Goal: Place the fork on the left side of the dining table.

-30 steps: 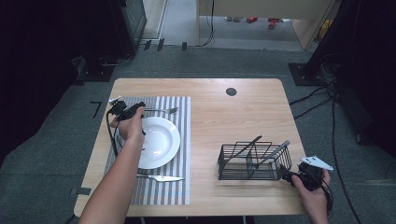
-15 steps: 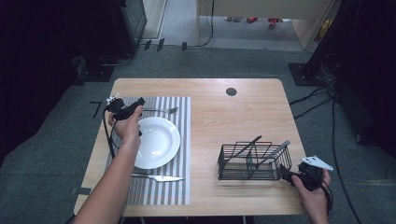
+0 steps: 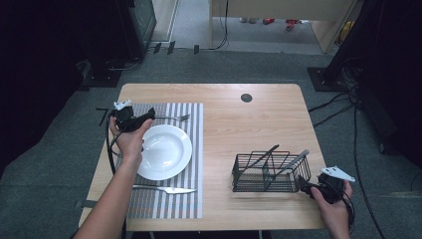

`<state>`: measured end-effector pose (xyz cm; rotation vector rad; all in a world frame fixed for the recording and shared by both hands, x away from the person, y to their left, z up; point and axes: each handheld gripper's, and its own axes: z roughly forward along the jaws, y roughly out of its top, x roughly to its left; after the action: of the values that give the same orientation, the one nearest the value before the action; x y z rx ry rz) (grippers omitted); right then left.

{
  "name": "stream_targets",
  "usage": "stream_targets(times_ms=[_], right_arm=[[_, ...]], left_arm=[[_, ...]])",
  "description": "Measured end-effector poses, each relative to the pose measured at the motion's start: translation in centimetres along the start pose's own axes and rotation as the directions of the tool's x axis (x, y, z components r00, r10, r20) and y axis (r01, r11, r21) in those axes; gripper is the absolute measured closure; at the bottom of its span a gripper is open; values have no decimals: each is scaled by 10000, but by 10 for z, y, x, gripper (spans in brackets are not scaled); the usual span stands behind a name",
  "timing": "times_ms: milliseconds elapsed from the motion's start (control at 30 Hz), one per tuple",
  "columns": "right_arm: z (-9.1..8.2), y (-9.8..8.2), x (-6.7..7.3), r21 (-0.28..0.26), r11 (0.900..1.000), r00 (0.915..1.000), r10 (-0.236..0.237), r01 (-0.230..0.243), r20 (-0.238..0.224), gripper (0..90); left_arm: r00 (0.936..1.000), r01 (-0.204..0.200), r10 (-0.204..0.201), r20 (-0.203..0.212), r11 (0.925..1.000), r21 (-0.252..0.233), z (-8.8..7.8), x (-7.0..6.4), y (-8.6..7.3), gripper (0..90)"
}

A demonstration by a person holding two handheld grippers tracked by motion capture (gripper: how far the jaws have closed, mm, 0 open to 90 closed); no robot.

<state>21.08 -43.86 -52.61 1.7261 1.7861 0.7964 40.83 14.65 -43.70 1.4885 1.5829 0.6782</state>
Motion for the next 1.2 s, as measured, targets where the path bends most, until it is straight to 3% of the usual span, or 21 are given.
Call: stream_targets(times_ms=[100,233,367,667,1000,1200], right_arm=[[0,0,0,2,10000,10000,1,-1,0,82],[0,0,0,1,10000,10000,3,-3,0,82],[0,0,0,0,10000,10000,2,-2,1,82],[0,0,0,0,10000,10000,1,-1,0,82],[0,0,0,0,10000,10000,-1,1,1,82],[0,0,0,-2,10000,10000,-2,2,0,82]], left_arm=[[9975,-674,676,222,9977,-122,-12,-7,-1,136],[9927,-957,966,725,9953,-160,-27,-12,-3,114],[9841,-1479,1499,951,9886,-280,-41,-16,-7,104],[9704,-1701,1732,1682,9849,-328,-71,-17,-20,93],[9574,-1902,2007,2076,9793,-694,-108,-16,-37,94],[9530,-1893,2020,2257,9789,-767,-128,-13,-48,94]])
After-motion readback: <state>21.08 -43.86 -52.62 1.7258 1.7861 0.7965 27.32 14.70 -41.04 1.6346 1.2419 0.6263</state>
